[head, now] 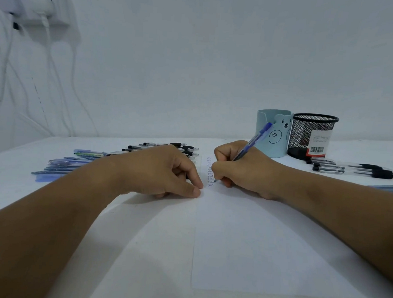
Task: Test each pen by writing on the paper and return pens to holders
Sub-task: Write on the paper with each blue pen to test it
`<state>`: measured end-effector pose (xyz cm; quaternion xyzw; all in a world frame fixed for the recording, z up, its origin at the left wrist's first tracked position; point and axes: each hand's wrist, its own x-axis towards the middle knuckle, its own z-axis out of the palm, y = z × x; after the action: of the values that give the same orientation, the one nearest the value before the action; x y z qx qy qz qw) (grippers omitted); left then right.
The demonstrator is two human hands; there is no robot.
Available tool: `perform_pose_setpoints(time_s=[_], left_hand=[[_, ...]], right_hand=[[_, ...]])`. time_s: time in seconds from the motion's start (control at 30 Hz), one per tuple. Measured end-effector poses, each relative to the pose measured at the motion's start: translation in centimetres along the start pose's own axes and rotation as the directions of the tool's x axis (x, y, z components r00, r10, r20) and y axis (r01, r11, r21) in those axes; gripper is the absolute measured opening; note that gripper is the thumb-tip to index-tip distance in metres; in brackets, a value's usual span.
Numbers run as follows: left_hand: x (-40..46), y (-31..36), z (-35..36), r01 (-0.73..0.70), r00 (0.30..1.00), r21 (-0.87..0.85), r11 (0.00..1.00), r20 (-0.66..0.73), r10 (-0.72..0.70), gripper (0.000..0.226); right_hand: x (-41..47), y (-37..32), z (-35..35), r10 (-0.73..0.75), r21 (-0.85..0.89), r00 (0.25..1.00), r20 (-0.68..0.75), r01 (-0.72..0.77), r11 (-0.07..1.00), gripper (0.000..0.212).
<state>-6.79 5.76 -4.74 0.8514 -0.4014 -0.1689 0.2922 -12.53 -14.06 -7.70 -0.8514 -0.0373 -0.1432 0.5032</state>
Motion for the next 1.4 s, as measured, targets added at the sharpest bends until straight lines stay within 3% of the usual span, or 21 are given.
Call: perform_pose_setpoints(time_s=[0.07,0.13,0.27,0.47,0.63,0.73,0.83,0.9,0.97,1.1,1.23,1.4], left_hand=[[0.0,0.0,0.1,-0.011,1.0,0.023,1.0,-0.011,0.012,0.009],[0.0,0.0,0.2,-0.018,1.0,0.044,0.999,-0.018,0.019,0.009],[0.2,0.0,0.3,-0.022,0.999,0.075,0.997,-0.037,0.025,0.011],[0.2,-0.1,0.3,-0.027,0.999,0.076,0.997,-0.042,0.03,0.014],[0.2,0.1,0.4,-0.028,0.998,0.096,0.995,-0.055,0.033,0.014],[0.4,0.2,0.7,-0.085,0.98,0.134,0.987,-0.167,0.107,0.016],[0.7,0.8,1.7,-0.185,0.913,0.151,0.971,-0.34,0.227,0.017],[0.8,1.2,2.8,-0.258,0.877,0.181,0.949,-0.369,0.309,0.015],[0.8,1.3,3.7,-0.3,0.868,0.238,0.924,-0.335,0.368,0.017],[1.0,1.2,4.9,-0.322,0.897,0.324,0.89,-0.197,0.396,0.047],[1.5,0.9,5.0,-0.334,0.893,0.309,0.891,-0.2,0.404,0.044],[1.9,0.2,4.7,-0.329,0.889,0.321,0.888,-0.211,0.406,0.049]], right_hand=[[-0.2,-0.2,-0.4,0.042,0.177,0.997,-0.062,-0.03,0.984,0.021],[0.0,-0.2,-1.0,0.054,0.293,0.988,-0.145,-0.009,0.956,0.031],[0.2,-1.1,-2.2,-0.036,0.248,0.942,-0.334,0.125,0.961,0.036],[-0.6,-1.2,-3.2,-0.106,-0.091,0.925,-0.364,0.079,0.993,0.034],[-0.6,-0.8,-3.6,-0.079,-0.181,0.936,-0.342,0.017,0.983,0.034],[-0.8,-1.0,-3.7,-0.093,-0.247,0.952,-0.291,0.019,0.969,0.034],[-0.8,-1.4,-4.2,-0.147,-0.338,0.955,-0.256,0.054,0.94,0.043],[-0.6,-2.0,-5.6,-0.157,-0.412,0.965,-0.212,0.057,0.909,0.043],[-0.5,-2.7,-7.7,-0.101,-0.505,0.981,-0.164,0.005,0.863,0.033],[-1.3,-2.7,-12.7,0.102,-0.711,0.993,-0.066,-0.118,0.693,0.002],[-2.9,-1.8,-16.9,0.377,-0.825,0.925,-0.044,-0.247,0.508,0.014],[-3.7,-1.3,-18.8,0.579,-0.888,0.814,-0.044,-0.298,0.35,0.024]])
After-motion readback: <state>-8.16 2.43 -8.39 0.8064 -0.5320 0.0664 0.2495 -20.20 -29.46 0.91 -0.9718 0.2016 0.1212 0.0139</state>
